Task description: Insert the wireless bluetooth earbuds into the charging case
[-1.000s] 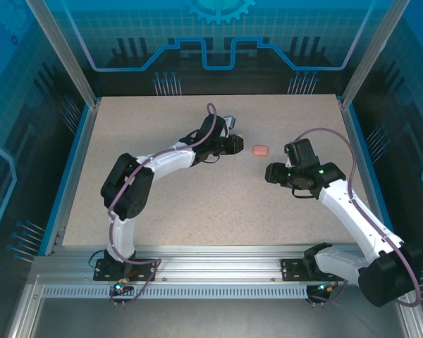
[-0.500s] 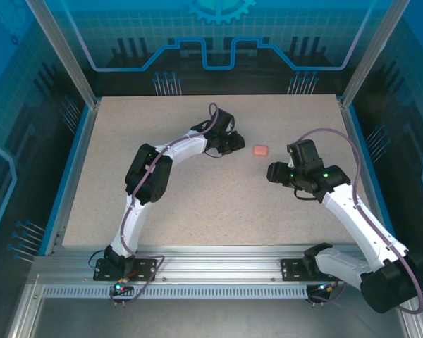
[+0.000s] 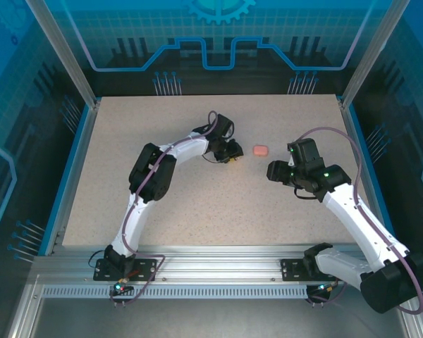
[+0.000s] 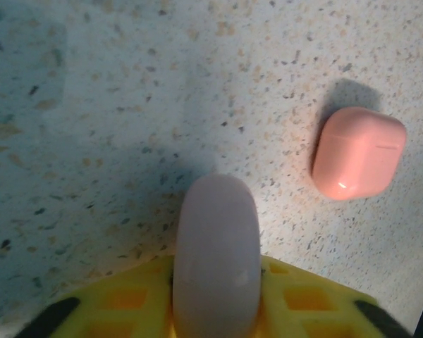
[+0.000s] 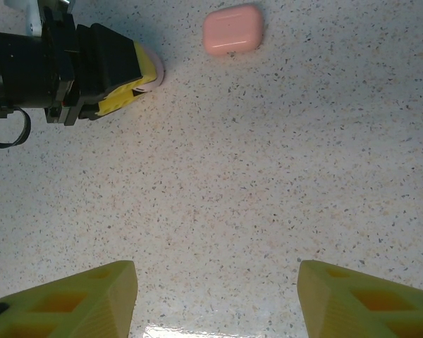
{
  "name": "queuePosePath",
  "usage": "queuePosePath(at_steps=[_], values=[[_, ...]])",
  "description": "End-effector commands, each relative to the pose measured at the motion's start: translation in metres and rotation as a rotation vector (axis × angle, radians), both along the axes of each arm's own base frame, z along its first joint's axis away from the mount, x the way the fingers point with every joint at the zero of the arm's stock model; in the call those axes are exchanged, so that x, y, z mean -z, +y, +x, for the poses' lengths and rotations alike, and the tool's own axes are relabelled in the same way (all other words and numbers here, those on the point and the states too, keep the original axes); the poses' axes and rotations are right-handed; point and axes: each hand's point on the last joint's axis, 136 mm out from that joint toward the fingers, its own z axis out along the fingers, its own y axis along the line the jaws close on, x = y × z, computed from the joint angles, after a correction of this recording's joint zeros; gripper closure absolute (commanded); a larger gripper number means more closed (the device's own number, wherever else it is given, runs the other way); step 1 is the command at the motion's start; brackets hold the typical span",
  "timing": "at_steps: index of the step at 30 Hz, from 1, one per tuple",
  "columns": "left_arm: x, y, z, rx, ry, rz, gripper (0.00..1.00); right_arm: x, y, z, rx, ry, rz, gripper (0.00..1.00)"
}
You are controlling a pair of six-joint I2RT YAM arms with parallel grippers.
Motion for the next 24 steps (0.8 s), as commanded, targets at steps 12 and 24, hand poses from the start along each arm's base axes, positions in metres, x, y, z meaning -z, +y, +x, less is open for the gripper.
queuePosePath(at_steps=[12, 24], values=[[-0.041, 0.059, 0.004, 0.024, -0.019, 0.095, 0.3, -0.032, -0.003, 0.006, 0.012, -0.069, 0.02, 0.36], [-0.168, 0.128, -0.006, 0.063, -0.369, 0.222, 0.01, -0.069, -0.022, 0.018, 0.038, -0.168, -0.054, 0.0]])
